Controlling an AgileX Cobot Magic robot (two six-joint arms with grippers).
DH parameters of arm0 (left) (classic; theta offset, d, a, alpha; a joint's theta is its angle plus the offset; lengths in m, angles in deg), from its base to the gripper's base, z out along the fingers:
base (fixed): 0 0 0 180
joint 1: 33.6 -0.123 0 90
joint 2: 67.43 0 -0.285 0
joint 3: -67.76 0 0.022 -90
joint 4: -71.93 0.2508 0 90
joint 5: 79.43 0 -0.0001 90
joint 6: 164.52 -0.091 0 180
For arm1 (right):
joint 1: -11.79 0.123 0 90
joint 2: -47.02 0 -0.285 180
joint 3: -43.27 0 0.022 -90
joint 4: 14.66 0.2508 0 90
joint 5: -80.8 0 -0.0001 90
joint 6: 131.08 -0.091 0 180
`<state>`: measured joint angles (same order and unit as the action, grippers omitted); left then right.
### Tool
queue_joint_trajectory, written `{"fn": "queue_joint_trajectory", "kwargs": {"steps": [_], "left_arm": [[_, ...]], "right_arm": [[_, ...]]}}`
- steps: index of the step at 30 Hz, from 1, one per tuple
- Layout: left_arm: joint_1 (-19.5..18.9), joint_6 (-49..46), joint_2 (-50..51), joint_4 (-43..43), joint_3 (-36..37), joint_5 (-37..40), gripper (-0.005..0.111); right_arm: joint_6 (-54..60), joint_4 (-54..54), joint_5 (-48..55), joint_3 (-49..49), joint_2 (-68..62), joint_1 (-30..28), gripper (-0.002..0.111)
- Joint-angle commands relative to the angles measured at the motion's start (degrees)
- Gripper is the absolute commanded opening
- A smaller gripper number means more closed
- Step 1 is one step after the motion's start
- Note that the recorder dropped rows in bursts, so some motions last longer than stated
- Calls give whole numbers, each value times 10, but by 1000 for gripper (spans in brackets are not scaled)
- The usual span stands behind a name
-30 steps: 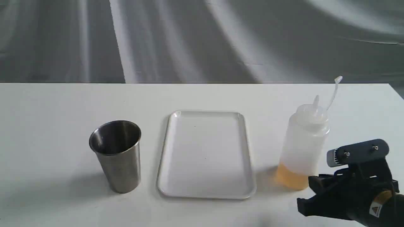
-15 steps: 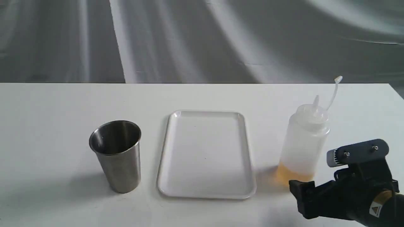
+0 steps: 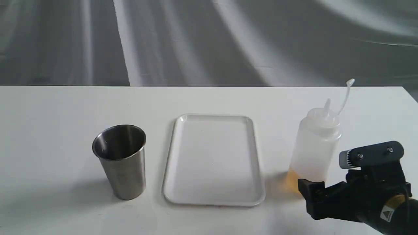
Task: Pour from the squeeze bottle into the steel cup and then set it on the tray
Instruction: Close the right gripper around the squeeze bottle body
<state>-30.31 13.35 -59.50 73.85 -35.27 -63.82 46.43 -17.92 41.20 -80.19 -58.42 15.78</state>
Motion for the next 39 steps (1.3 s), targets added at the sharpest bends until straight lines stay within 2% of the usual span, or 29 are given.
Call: {"fn": "queue_joint_trajectory", "kwargs": {"steps": [1, 21, 30, 39], "left_arm": [[3, 1, -1, 0, 3, -4, 0], [3, 0, -1, 0, 3, -4, 0], [3, 3, -1, 0, 3, -4, 0], [3, 2, -1, 0, 3, -4, 0]], "right_arm": [[7, 7, -20, -1, -5, 0, 91], [8, 29, 33, -92, -10, 0, 91], [7, 18, 31, -143, -86, 0, 91], [7, 12, 28, -151, -96, 0, 90]]}}
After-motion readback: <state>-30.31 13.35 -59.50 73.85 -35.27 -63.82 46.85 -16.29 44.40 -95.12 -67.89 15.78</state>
